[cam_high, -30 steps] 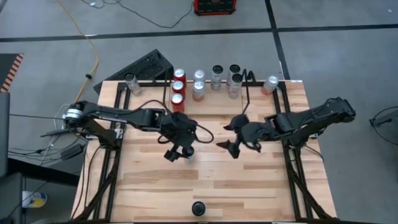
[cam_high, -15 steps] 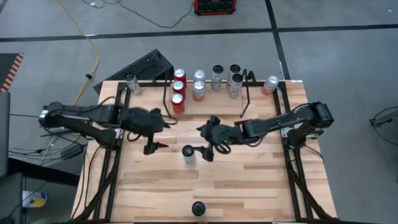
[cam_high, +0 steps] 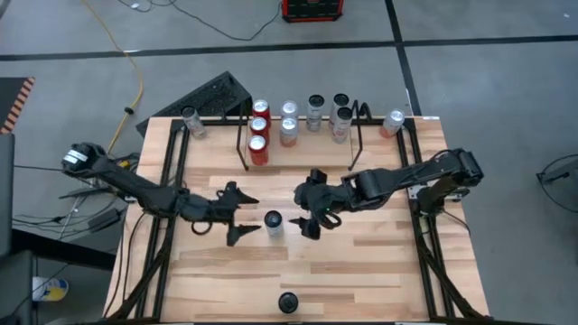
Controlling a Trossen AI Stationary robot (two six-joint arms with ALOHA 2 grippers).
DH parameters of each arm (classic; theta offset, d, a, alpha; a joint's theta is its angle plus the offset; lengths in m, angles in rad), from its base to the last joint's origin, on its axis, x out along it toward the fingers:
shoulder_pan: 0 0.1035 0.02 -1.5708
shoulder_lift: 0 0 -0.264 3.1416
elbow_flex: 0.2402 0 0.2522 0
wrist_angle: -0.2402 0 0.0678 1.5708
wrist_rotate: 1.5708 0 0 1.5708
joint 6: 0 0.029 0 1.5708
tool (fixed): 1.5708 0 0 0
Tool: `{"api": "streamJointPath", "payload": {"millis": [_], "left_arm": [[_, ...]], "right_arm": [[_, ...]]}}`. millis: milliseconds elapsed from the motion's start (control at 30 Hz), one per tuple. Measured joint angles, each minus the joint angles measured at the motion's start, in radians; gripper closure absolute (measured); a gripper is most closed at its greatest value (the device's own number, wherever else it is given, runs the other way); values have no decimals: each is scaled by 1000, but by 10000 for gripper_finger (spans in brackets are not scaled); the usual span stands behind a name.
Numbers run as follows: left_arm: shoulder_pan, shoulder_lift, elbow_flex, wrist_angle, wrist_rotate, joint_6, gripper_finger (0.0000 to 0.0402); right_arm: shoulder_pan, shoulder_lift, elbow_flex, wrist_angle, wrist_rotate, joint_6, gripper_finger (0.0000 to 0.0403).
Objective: Place canned beverage on shelf
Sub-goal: Put the top white blue soda can on the shelf aligned with the other white blue soda can
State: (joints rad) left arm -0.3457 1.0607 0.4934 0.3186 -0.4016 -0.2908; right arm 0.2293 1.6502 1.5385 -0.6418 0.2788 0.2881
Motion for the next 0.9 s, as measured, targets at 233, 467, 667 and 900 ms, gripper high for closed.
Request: {"api": "streamJointPath", "payload": {"millis": [233,467,667,900], "left_arm": [[-71,139,56,99,-119,4,20],[-124,345,214,94,-313,114,20],[-123,464,274,99,-438,113,20],[-120,545,291,97,-428,36,20]], "right_arm": [[20,-5,27,-76,72,14,19],[19,-5,27,-81,71,61,19],[39,-5,27,-95,67,97,19],[71,-5,26,-109,65,123,19]]}}
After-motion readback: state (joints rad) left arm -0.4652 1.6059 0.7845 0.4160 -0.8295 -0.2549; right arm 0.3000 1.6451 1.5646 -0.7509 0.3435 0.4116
